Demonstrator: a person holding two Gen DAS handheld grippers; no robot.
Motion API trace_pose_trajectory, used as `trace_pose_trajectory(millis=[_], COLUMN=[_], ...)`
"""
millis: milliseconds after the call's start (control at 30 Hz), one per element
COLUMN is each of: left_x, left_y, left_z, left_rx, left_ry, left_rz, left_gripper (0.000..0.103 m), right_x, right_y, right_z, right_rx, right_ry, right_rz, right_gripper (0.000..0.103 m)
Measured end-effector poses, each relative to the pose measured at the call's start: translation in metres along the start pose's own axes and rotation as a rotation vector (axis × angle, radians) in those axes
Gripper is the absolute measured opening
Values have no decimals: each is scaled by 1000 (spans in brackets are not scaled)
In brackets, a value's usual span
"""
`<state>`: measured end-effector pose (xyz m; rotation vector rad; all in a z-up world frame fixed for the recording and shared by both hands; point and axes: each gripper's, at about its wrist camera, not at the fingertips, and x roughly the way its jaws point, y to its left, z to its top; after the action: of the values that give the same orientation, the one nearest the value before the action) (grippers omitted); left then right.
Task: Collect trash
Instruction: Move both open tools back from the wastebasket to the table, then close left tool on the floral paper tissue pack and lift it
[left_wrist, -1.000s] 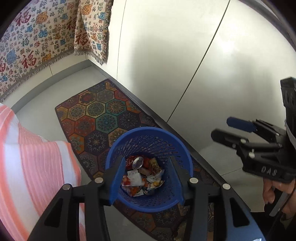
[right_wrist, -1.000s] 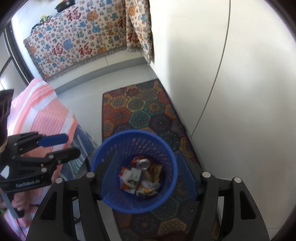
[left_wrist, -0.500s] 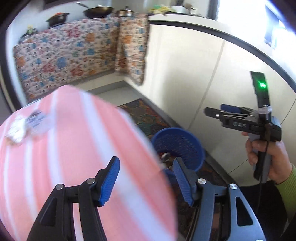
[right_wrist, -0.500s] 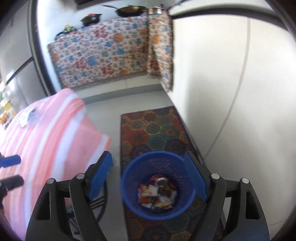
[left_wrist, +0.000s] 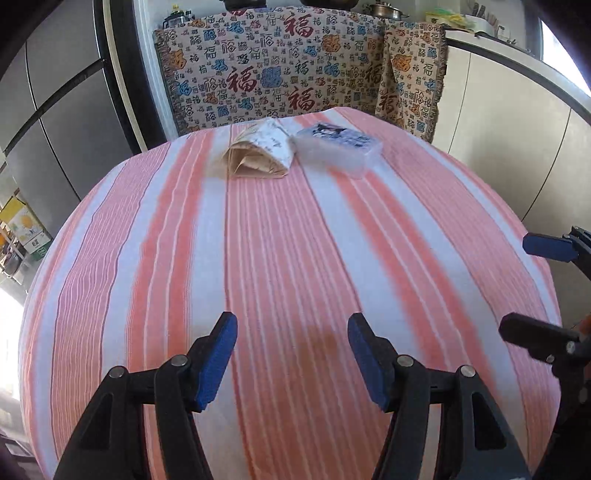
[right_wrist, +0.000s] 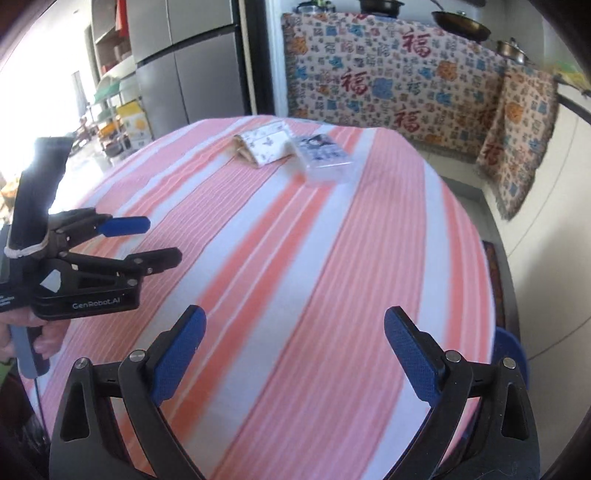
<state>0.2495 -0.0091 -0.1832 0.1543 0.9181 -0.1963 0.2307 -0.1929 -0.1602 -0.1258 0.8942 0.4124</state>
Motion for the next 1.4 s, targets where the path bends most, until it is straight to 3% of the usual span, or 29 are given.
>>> trace_pose_trajectory(millis=[33,167,367,1000,1200,1333,1400], left_x=[6,16,37,112,124,117,113], left_y=[6,20,28,28,32,37,42], left_z=[1,10,31,131,148,150,146], left_rx=[-3,-33,-3,117,100,84,68], left_ry=[9,-5,12,11,-1,-31,-34], left_rz=[-3,-33,-39,-116,-132,-144,-148], left_gripper=[64,82,103,103,101,66,65], right_x=[10,34,34,35,35,35,35], right_y=[7,18,20,20,20,20,20], right_z=[0,-11,-16,-13,-13,-13,-13], right_rx=[-3,16,36,35,34,34,34], right_ry=[16,68,38,37,36,36,36], right_rz=[-10,-36,-51,-57,-58,-58,-57], right_gripper=[98,98,102,103,103,103,103])
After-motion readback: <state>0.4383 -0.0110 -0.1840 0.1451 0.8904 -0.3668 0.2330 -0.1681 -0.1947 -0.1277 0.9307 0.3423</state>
